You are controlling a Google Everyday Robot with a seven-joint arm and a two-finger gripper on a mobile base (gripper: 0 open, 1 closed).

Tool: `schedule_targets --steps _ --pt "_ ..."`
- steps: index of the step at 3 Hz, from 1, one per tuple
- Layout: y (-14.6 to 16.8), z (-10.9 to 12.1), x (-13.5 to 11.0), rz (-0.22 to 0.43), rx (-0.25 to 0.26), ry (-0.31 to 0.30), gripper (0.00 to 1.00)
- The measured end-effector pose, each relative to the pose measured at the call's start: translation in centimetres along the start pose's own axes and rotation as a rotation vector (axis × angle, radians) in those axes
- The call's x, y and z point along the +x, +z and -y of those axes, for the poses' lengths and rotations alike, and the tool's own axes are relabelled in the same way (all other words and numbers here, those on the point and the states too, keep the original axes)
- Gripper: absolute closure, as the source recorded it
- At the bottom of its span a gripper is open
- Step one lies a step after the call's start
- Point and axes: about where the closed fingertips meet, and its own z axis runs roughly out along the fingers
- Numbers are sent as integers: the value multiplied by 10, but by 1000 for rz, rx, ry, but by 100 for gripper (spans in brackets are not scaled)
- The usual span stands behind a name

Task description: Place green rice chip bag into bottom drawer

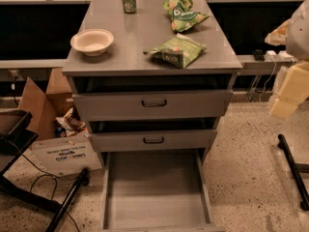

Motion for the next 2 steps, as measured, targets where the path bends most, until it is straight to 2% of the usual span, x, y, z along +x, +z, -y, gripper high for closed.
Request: schedule_targets --steps 1,2 --pt "0 0 0 0 0 0 0" --pt "3 31 1 42 56 -37 0"
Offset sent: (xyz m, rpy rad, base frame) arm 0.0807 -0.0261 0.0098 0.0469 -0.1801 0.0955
